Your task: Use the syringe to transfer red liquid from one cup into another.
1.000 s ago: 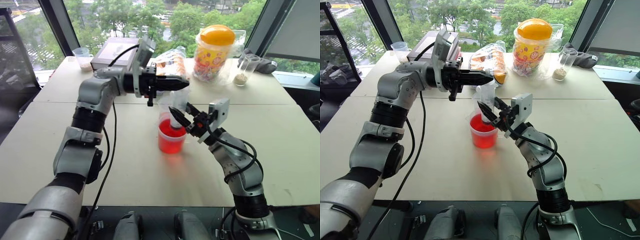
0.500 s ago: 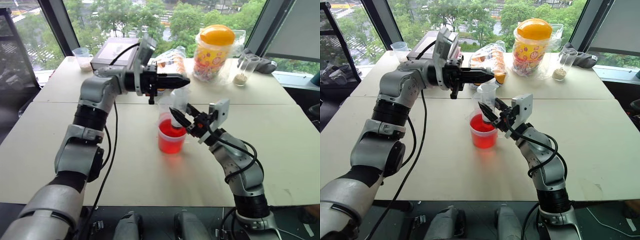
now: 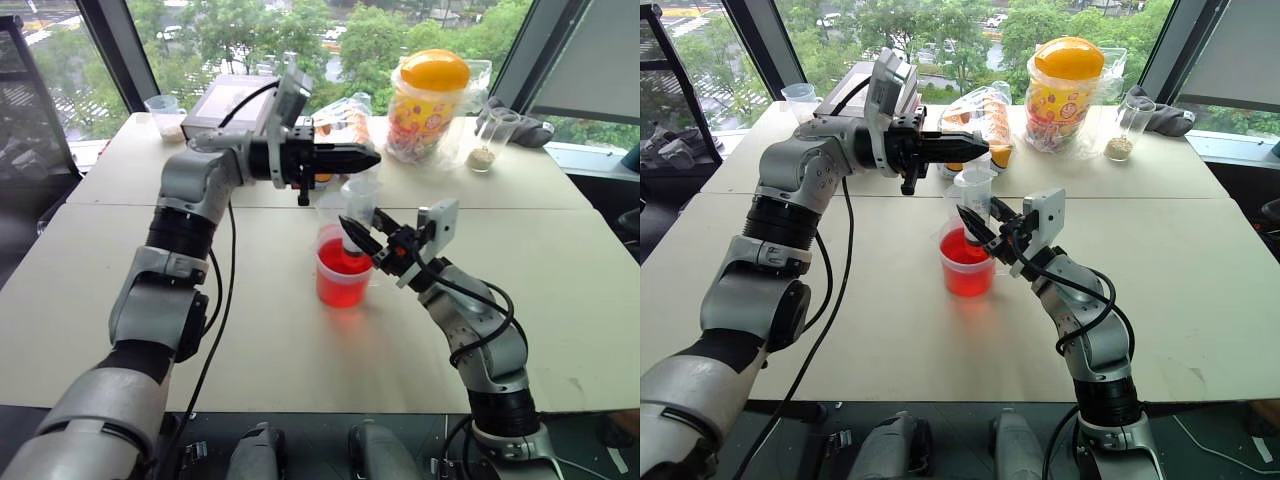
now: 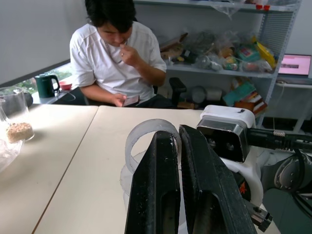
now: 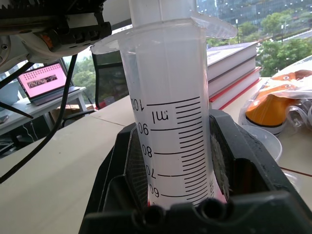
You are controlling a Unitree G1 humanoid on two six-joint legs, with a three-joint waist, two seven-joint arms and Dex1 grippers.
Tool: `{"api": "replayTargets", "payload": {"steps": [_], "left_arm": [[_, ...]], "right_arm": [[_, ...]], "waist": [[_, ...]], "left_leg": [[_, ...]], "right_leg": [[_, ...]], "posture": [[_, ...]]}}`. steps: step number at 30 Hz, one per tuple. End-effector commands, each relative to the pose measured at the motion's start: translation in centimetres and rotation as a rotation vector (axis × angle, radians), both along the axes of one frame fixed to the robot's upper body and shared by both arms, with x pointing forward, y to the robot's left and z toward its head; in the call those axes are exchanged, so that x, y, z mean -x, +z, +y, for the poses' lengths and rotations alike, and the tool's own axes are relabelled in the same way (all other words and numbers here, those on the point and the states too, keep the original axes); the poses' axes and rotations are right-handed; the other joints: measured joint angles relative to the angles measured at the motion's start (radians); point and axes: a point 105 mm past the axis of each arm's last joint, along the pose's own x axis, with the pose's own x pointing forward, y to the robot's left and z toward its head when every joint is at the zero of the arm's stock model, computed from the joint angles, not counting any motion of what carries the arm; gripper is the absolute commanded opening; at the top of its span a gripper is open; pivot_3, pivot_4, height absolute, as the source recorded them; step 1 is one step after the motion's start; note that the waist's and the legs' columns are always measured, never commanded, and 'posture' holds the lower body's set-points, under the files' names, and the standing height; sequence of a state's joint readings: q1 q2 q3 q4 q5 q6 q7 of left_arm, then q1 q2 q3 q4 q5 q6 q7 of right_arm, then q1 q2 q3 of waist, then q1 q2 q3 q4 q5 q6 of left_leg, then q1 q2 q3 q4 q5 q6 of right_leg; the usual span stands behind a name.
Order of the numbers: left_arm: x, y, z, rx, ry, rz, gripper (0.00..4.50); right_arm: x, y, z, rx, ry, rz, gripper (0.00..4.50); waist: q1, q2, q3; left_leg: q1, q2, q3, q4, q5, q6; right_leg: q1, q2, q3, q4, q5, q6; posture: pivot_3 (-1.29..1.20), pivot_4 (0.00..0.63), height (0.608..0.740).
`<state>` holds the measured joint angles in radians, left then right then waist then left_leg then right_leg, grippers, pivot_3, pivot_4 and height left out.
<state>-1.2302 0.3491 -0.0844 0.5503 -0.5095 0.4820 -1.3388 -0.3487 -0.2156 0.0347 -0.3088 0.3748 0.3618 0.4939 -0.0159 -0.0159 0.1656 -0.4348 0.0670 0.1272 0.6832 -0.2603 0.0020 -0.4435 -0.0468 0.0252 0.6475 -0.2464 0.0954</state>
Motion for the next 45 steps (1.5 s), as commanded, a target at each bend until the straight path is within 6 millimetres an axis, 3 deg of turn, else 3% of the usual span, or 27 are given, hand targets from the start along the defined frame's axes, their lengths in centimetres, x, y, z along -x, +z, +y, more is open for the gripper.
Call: {"api": "replayTargets", "payload": {"steps": [1,9,12,19,32,36,39,41,45], "left_arm": [[0.3,4.5,0.9,0.1,0.049,-0.146,0.02],[0.5,4.2,0.6,0.094,0.027,-0.128,0.02],[0.9,3.7,0.6,0.08,0.0,-0.107,0.97],[0.9,1.9,1.3,0.017,0.017,-0.094,4.41],[0.5,2.1,5.7,0.026,0.171,-0.076,4.47],[0.0,1.7,7.2,0.026,0.247,-0.068,4.47],[-0.2,1.5,7.7,0.028,0.282,-0.072,4.47],[-0.3,1.5,7.8,0.03,0.299,-0.082,4.47],[-0.1,1.8,7.9,0.046,0.309,-0.092,4.47]], "right_arm": [[1.0,-0.3,1.5,0.027,0.085,-0.006,1.4],[0.9,0.6,1.3,0.029,0.085,-0.029,1.4],[0.9,1.0,1.3,0.024,0.086,-0.04,1.4],[1.0,3.0,0.7,0.0,0.081,-0.074,1.4],[1.6,5.5,0.3,-0.077,0.1,-0.076,1.4],[1.0,8.4,-0.1,-0.125,0.106,-0.102,1.4],[-0.4,10.4,-0.3,-0.118,0.113,-0.132,1.4],[-2.3,11.8,-0.3,-0.124,0.109,-0.153,1.4],[-6.2,12.5,0.0,-0.12,0.088,-0.179,1.4]], "waist": [[0.0,0.0,0.0],[0.0,0.0,0.0],[-0.001,0.0,0.0],[0.0,0.0,0.0],[-0.001,0.0,0.0],[-0.002,0.0,0.0],[-0.001,0.0,0.0],[-0.002,0.0,0.0],[-0.003,0.0,0.0]], "left_leg": [[0.0,0.0,0.0,0.0,0.0,0.0],[0.0,0.0,0.0,0.0,0.0,0.0],[0.0,0.0,0.0,0.0,0.0,0.0],[0.0,0.0,0.0,0.0,0.0,0.0],[0.0,0.0,0.0,0.0,0.0,0.0],[0.0,0.0,0.0,0.0,0.0,0.0],[0.0,0.0,0.0,0.0,0.0,0.0],[0.0,0.0,0.0,0.0,0.0,0.0],[0.0,0.0,0.001,0.0,0.0,0.0]], "right_leg": [[0.0,0.0,0.0,0.0,0.0,0.0],[0.0,0.0,0.0,0.0,0.0,0.0],[0.0,0.0,0.0,0.0,0.0,0.0],[0.0,0.0,0.0,0.0,0.0,0.0],[0.0,0.0,0.0,0.001,0.0,0.0],[0.0,0.0,0.0,0.001,0.0,0.0],[0.0,0.0,0.0,0.002,0.0,0.0],[0.0,0.0,0.0,0.001,0.0,0.0],[0.0,0.0,0.0,0.002,0.0,0.0]], "posture": [[0.0,0.15,0.74],[0.0,0.15,0.74],[0.0,0.15,0.74],[0.0,0.15,0.74],[0.0,0.15,0.74],[0.0,0.15,0.74],[0.0,0.15,0.74],[0.0,0.15,0.74],[0.0,0.15,0.74]]}}
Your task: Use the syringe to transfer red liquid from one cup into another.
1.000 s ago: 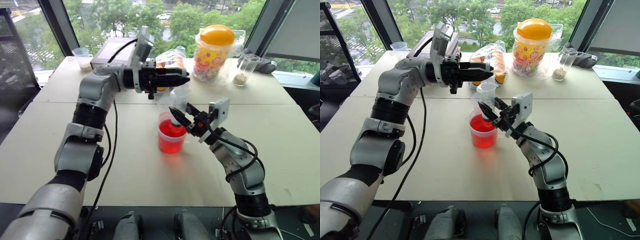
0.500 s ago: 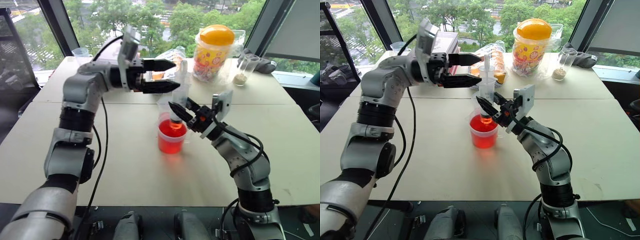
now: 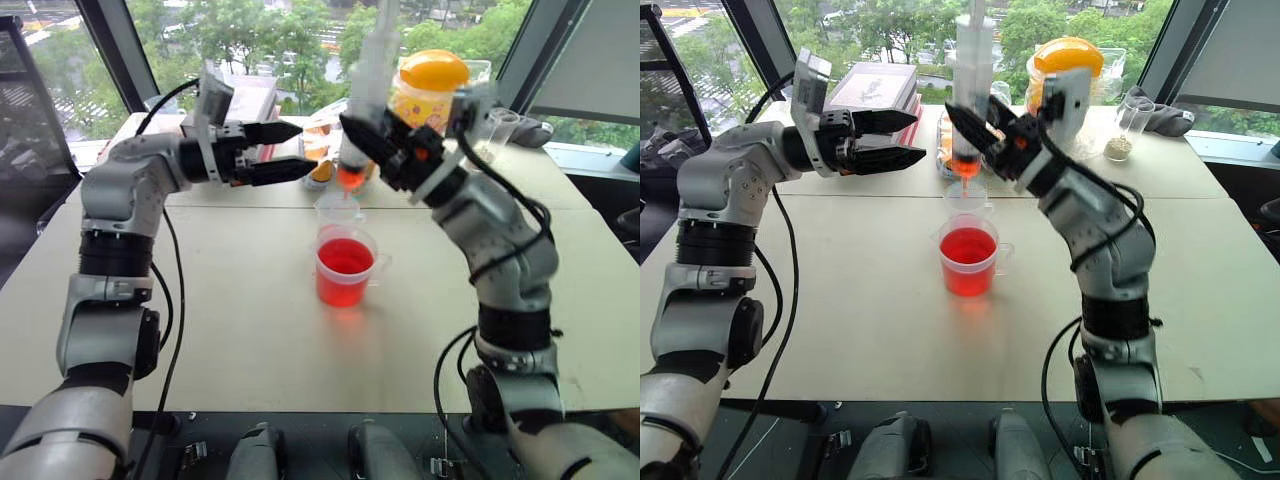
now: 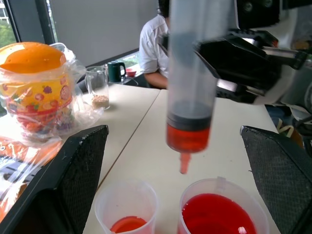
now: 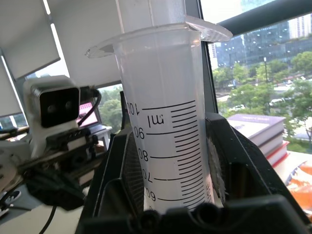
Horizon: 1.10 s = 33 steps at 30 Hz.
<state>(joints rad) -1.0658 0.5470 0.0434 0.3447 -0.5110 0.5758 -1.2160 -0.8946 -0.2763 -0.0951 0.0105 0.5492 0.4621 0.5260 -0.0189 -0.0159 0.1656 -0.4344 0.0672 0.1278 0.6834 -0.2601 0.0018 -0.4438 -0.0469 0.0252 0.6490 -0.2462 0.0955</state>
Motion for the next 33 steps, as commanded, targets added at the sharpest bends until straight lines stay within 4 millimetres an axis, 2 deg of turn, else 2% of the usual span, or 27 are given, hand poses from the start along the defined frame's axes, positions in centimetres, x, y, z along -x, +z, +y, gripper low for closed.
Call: {"api": "replayTargets", "payload": {"steps": [1,5,8,12,20,28,33], "left_arm": [[0.8,1.9,0.2,0.027,0.005,-0.08,4.47],[0.9,2.0,0.5,0.028,0.024,-0.093,4.47],[0.7,2.4,0.6,0.037,0.042,-0.106,4.47],[-0.3,3.2,-0.3,0.027,0.054,-0.141,4.47],[-1.5,5.3,-3.3,0.035,-0.014,-0.2,4.47],[-2.7,4.1,-5.2,0.004,-0.028,-0.158,4.47],[-2.7,4.2,-5.7,0.019,-0.047,-0.149,4.47]], "right_arm": [[-2.3,0.2,-0.1,-0.011,-0.023,-0.047,1.4],[-4.4,-2.1,0.5,-0.01,-0.029,-0.025,1.4],[-4.8,-4.0,0.9,0.005,-0.023,-0.002,1.4],[-4.9,-6.3,1.0,0.021,-0.034,0.026,1.4],[-4.9,-7.4,1.0,0.037,-0.055,0.03,1.4],[-5.0,-7.6,0.9,0.043,-0.068,0.028,1.4],[-5.1,-7.4,0.9,0.047,-0.068,0.023,1.4]], "waist": [[-0.001,0.0,0.0],[0.0,0.0,0.0],[-0.001,0.0,0.0],[0.001,0.0,0.0],[-0.001,0.0,0.0],[-0.009,0.0,0.0],[-0.014,0.0,0.0]], "left_leg": [[0.0,0.0,0.0,0.0,0.0,0.0],[0.0,0.0,0.0,-0.001,0.0,0.0],[-0.001,0.0,0.001,-0.001,0.0,0.0],[-0.001,0.0,0.001,-0.001,0.0,0.0],[-0.001,0.0,0.001,0.0,0.0,0.0],[0.0,0.0,0.001,-0.001,0.0,-0.001],[0.0,0.0,0.001,-0.001,0.0,-0.001]], "right_leg": [[0.0,0.0,0.0,0.0,0.0,0.0],[0.0,0.0,0.0,-0.001,0.0,0.0],[0.0,0.0,0.0,-0.002,0.0,0.001],[0.0,0.0,0.0,-0.001,0.0,0.001],[0.0,0.0,0.0,0.0,0.0,0.001],[-0.001,0.0,0.0,0.0,0.0,0.001],[-0.001,0.0,0.0,0.0,0.0,0.001]], "posture": [[0.0,0.15,0.74],[0.0,0.15,0.74],[0.0,0.15,0.74],[0.0,0.15,0.74],[0.0,0.15,0.74],[0.0,0.15,0.74],[0.0,0.15,0.74]]}}
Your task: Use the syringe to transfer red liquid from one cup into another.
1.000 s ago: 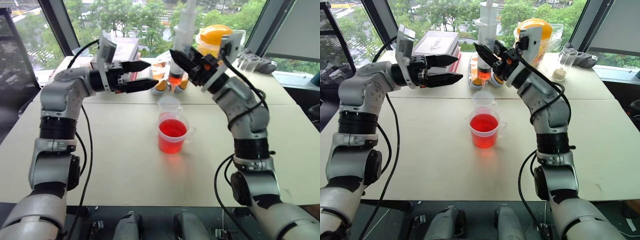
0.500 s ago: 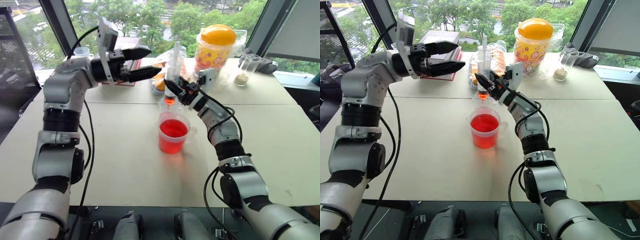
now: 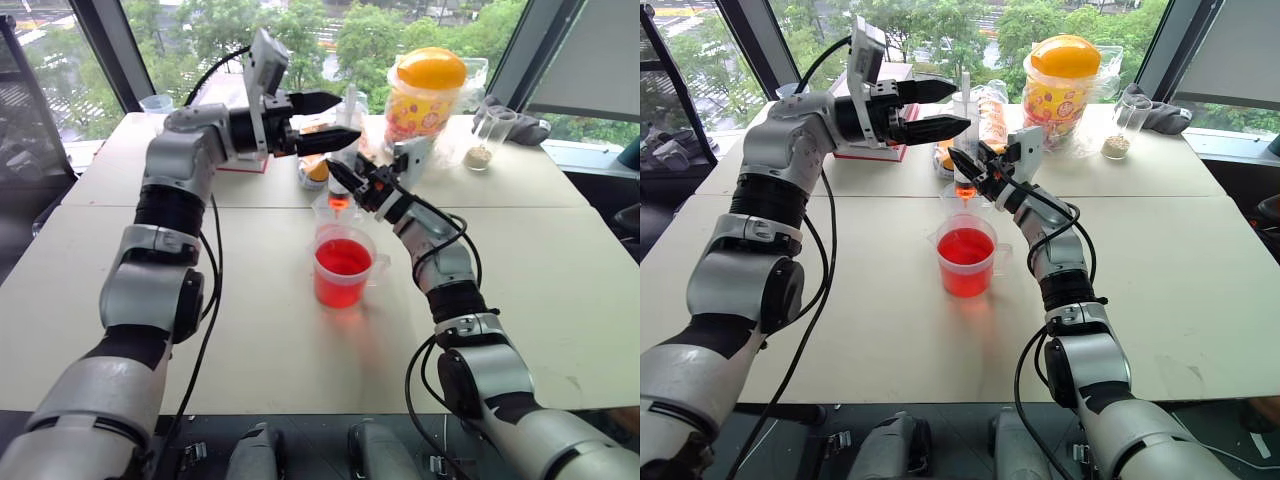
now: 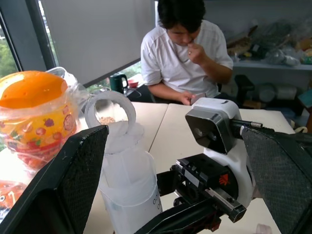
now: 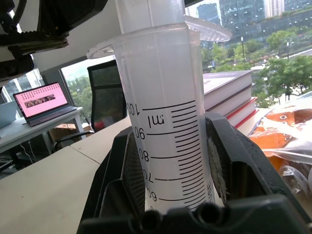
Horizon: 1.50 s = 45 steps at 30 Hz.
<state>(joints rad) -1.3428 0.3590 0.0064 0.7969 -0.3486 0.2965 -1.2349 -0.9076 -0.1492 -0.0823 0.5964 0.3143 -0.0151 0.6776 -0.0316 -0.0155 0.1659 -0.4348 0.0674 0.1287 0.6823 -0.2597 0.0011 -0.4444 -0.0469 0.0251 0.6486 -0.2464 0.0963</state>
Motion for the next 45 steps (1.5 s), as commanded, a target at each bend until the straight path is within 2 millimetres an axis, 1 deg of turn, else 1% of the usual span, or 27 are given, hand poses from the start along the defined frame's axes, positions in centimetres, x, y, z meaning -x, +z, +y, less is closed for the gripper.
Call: {"api": "replayTargets", "payload": {"steps": [1,10,13,16,18,20,26,30,34,40,45], "left_arm": [[0.6,2.5,-0.6,0.02,-0.019,-0.073,4.47],[-0.1,2.5,-1.4,0.032,-0.011,-0.055,4.47],[-0.2,2.3,-1.7,0.032,-0.015,-0.043,3.67],[-0.4,2.1,-1.9,0.032,-0.014,-0.036,2.07],[-0.5,2.1,-1.9,0.035,-0.012,-0.032,1.15],[-0.6,2.0,-1.9,0.037,-0.006,-0.03,0.06],[-0.9,1.2,-1.5,0.01,0.012,-0.034,0.02],[-1.2,0.6,-1.0,-0.006,0.036,-0.026,0.02],[-1.3,-0.3,-0.4,-0.025,0.047,-0.014,0.02],[-1.4,-1.3,0.1,-0.051,0.057,0.002,0.02],[-1.2,-1.9,0.1,-0.07,0.054,0.007,0.02]], "right_arm": [[0.1,1.3,0.1,-0.006,0.0,-0.054,1.4],[0.3,0.8,0.2,0.022,0.004,-0.053,1.4],[0.3,0.8,0.2,0.023,0.004,-0.054,1.4],[0.3,0.9,0.2,0.027,0.004,-0.058,1.4],[0.3,0.9,0.2,0.027,0.005,-0.06,1.4],[0.4,1.0,0.2,0.029,0.006,-0.062,1.4],[0.4,1.1,0.1,0.045,0.005,-0.069,1.4],[0.8,1.8,-0.2,0.048,0.006,-0.085,1.4],[1.5,3.4,-0.4,0.038,0.019,-0.111,1.4],[2.2,5.4,0.1,0.025,0.043,-0.138,1.4],[2.3,6.2,0.3,0.018,0.052,-0.145,1.4]], "waist": [[-0.002,0.0,0.0],[-0.013,0.0,0.0],[-0.013,0.0,0.0],[-0.013,0.0,0.0],[-0.013,0.0,0.0],[-0.013,0.0,0.0],[-0.013,0.0,0.0],[-0.013,0.0,0.0],[-0.013,0.0,0.0],[-0.013,0.0,0.0],[-0.012,0.0,0.0]], "left_leg": [[0.0,0.0,0.0,0.0,0.0,0.0],[0.0,0.0,0.0,0.0,0.0,0.0],[0.0,0.0,0.0,0.0,0.0,0.0],[0.0,0.0,0.0,0.0,0.0,0.0],[0.0,0.0,0.0,0.0,0.0,0.0],[0.0,0.0,0.0,0.0,0.0,0.0],[0.0,0.0,0.0,0.0,0.0,0.0],[0.0,0.0,0.0,0.0,0.0,0.0],[0.0,0.0,0.0,0.0,0.0,0.0],[0.0,0.0,0.0,0.0,0.0,0.0],[0.0,0.0,0.0,0.0,0.0,0.0]], "right_leg": [[0.0,0.0,0.0,0.0,0.0,0.0],[0.0,0.0,0.0,0.0,0.0,0.0],[0.0,0.0,0.0,0.0,0.0,0.0],[0.0,0.0,0.0,0.0,0.0,0.0],[0.0,0.0,0.0,0.0,0.0,0.0],[0.0,0.0,0.0,0.0,0.0,0.0],[0.0,0.0,0.0,0.0,0.0,0.0],[0.0,0.0,0.0,0.0,0.0,0.0],[0.0,0.0,0.0,0.0,0.0,0.0],[0.0,0.0,0.0,0.0,0.0,0.0],[0.0,0.0,0.0,0.0,0.0,0.0]], "posture": [[0.0,0.15,0.74],[0.0,0.15,0.74],[0.0,0.15,0.74],[0.0,0.15,0.74],[0.0,0.15,0.74],[0.0,0.15,0.74],[0.0,0.15,0.74],[0.0,0.15,0.74],[0.0,0.15,0.74],[0.0,0.15,0.74],[0.0,0.15,0.74]]}}
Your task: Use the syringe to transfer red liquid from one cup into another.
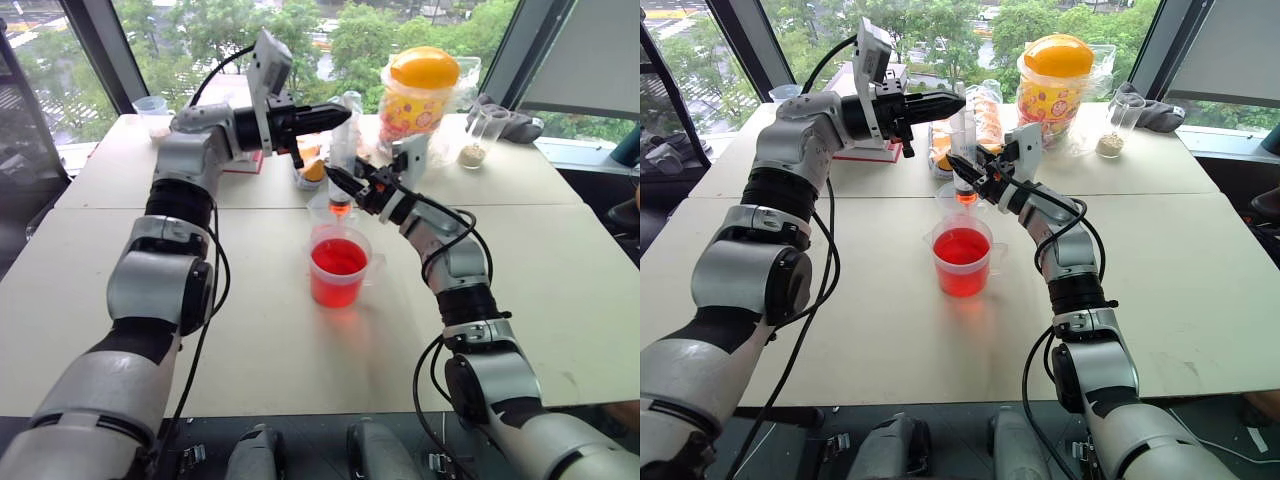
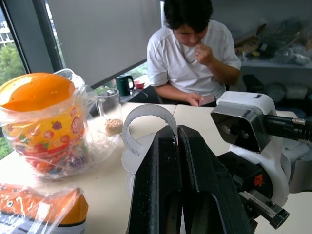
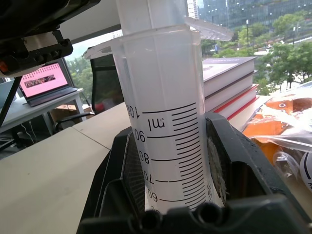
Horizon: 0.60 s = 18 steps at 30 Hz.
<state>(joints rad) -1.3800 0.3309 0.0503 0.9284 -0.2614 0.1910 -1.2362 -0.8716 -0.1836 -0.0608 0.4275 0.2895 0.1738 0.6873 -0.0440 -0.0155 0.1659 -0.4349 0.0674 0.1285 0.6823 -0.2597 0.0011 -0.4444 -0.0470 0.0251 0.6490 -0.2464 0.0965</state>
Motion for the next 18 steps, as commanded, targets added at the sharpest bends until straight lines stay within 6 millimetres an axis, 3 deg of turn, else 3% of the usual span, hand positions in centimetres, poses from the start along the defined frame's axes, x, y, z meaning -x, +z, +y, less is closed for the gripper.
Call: {"api": "replayTargets", "payload": {"steps": [1,18], "left_arm": [[-0.1,-1.4,0.1,-0.062,0.007,0.028,0.02],[0.3,-3.3,0.5,-0.087,0.012,0.062,0.02]], "right_arm": [[1.3,6.1,0.4,-0.073,0.032,-0.188,1.4],[0.7,8.1,0.8,-0.092,0.036,-0.212,1.4]], "waist": [[0.0,0.0,0.0],[0.0,0.0,0.0]], "left_leg": [[0.0,0.0,0.0,0.0,0.0,0.0],[0.0,0.0,0.0,0.0,0.0,0.0]], "right_leg": [[0.0,0.0,0.0,0.0,0.0,0.0],[0.0,0.0,0.0,0.0,0.0,0.0]], "posture": [[0.0,0.15,0.74],[0.0,0.15,0.74]]}}
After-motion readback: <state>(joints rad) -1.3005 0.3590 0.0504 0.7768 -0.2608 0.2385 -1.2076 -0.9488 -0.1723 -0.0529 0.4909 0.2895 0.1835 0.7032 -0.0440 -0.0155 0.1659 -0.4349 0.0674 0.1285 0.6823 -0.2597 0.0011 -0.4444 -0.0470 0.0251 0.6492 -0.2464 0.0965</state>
